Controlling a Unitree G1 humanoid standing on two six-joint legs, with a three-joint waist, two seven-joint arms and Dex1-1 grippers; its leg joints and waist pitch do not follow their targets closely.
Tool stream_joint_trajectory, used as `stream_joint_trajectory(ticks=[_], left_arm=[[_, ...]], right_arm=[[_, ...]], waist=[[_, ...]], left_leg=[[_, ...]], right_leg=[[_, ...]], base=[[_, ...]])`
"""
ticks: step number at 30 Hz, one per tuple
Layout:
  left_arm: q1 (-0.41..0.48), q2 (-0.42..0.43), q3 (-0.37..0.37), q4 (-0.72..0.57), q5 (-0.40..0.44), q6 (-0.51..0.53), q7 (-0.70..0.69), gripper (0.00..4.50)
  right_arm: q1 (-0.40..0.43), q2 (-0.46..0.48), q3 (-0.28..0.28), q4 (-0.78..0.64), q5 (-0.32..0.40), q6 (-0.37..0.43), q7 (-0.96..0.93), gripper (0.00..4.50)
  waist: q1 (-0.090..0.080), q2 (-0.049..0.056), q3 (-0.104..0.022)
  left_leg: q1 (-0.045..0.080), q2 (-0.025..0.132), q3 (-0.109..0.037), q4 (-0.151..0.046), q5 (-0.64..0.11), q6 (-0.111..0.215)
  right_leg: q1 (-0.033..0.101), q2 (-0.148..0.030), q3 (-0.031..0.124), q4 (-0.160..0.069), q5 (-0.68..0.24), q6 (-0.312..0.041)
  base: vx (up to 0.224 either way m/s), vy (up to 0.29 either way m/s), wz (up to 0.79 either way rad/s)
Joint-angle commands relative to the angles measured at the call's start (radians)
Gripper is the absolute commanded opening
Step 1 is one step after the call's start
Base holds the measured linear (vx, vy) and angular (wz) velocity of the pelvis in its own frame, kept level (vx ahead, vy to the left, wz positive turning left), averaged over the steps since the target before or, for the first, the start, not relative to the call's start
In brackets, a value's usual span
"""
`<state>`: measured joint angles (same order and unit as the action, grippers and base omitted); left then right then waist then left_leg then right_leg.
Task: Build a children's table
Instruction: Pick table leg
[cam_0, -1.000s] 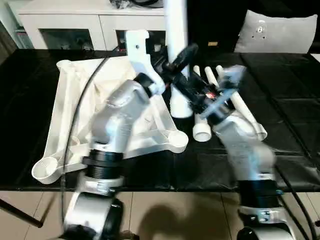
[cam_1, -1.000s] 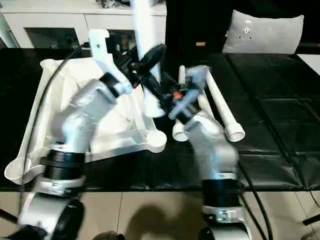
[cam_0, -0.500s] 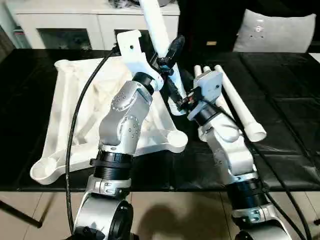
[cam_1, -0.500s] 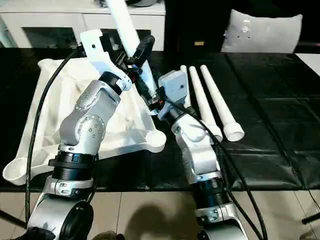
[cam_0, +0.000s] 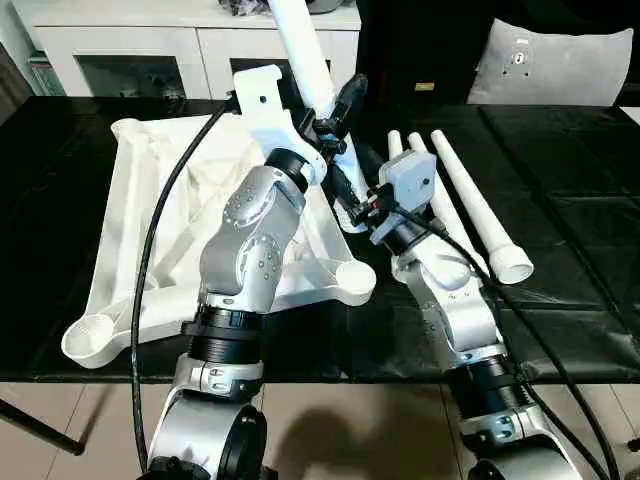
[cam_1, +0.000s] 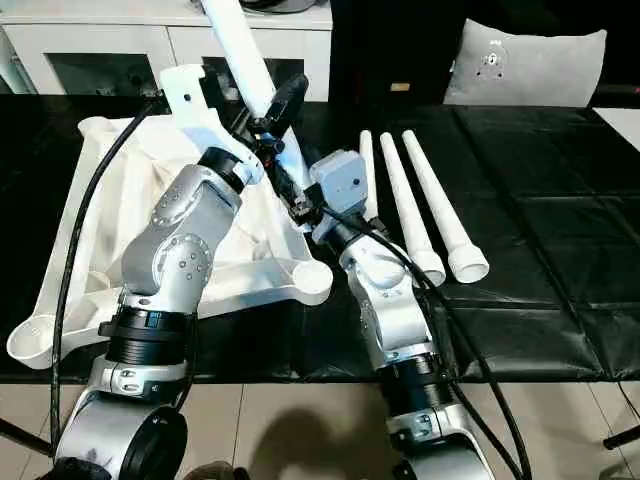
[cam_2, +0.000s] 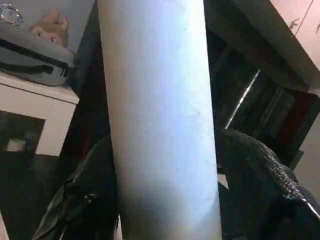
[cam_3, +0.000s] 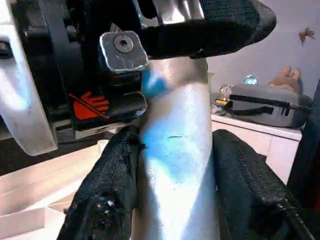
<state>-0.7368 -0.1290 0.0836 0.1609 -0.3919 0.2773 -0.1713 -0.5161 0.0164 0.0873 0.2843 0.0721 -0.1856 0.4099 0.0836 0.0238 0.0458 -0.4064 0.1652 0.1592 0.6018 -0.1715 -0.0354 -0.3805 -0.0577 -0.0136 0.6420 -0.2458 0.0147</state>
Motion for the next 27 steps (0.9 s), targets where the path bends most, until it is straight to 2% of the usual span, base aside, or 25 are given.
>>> stream_joint_trajectory(ticks=[1, 12, 18, 19, 20, 21, 27], left_arm=[[0.010, -0.024, -0.001, -0.014, -0.005, -0.001, -0.003, 2.52], [0.015, -0.004, 0.004, -0.016, -0.020, 0.007, -0.016, 2.52], [0.025, 0.031, 0.011, -0.035, -0.115, 0.026, -0.167, 2.60], [0.030, 0.044, 0.010, -0.037, -0.125, 0.023, -0.202, 2.39], [0.048, 0.080, -0.014, -0.035, -0.110, 0.016, -0.265, 2.39], [0.052, 0.088, -0.019, -0.034, -0.107, 0.015, -0.278, 2.07], [0.067, 0.119, -0.019, -0.011, -0.100, 0.014, -0.309, 1.91]], right_arm=[[-0.019, 0.000, -0.004, 0.000, 0.010, -0.010, -0.003, 1.84], [-0.006, 0.001, 0.002, 0.019, 0.024, -0.030, 0.018, 1.84], [0.001, -0.002, 0.003, 0.025, 0.026, -0.037, 0.026, 1.84], [0.002, -0.003, 0.002, 0.027, 0.026, -0.038, 0.028, 1.84], [0.006, -0.005, 0.002, 0.031, 0.026, -0.041, 0.031, 1.84], [0.006, -0.006, 0.002, 0.032, 0.026, -0.042, 0.032, 1.84], [0.013, -0.010, 0.007, 0.040, 0.023, -0.049, 0.039, 1.84]], waist=[[-0.005, -0.003, -0.066], [-0.005, -0.002, -0.065], [-0.004, 0.000, -0.065], [-0.005, 0.000, -0.065], [-0.005, 0.000, -0.065], [-0.005, 0.001, -0.064], [-0.007, 0.004, -0.065]], left_leg=[[0.026, 0.052, -0.014, -0.059, -0.103, 0.053], [0.026, 0.052, -0.014, -0.060, -0.113, 0.052], [0.027, 0.051, -0.013, -0.061, -0.118, 0.046], [0.028, 0.052, -0.014, -0.062, -0.121, 0.045], [0.028, 0.052, -0.014, -0.062, -0.120, 0.047], [0.028, 0.052, -0.014, -0.064, -0.123, 0.048], [0.030, 0.053, -0.014, -0.065, -0.134, 0.033]], right_leg=[[0.047, -0.066, 0.030, -0.066, 0.182, -0.223], [0.046, -0.067, 0.031, -0.068, 0.172, -0.224], [0.044, -0.066, 0.030, -0.066, 0.168, -0.231], [0.044, -0.065, 0.030, -0.066, 0.168, -0.230], [0.044, -0.066, 0.030, -0.067, 0.166, -0.229], [0.043, -0.065, 0.031, -0.068, 0.156, -0.227], [0.043, -0.066, 0.031, -0.066, 0.161, -0.228]], base=[[0.000, 0.000, 0.00], [0.000, 0.000, 0.00], [0.000, 0.000, 0.00], [0.000, 0.000, 0.00], [0.000, 0.000, 0.00], [0.000, 0.000, 0.00], [0.000, 0.000, 0.00]])
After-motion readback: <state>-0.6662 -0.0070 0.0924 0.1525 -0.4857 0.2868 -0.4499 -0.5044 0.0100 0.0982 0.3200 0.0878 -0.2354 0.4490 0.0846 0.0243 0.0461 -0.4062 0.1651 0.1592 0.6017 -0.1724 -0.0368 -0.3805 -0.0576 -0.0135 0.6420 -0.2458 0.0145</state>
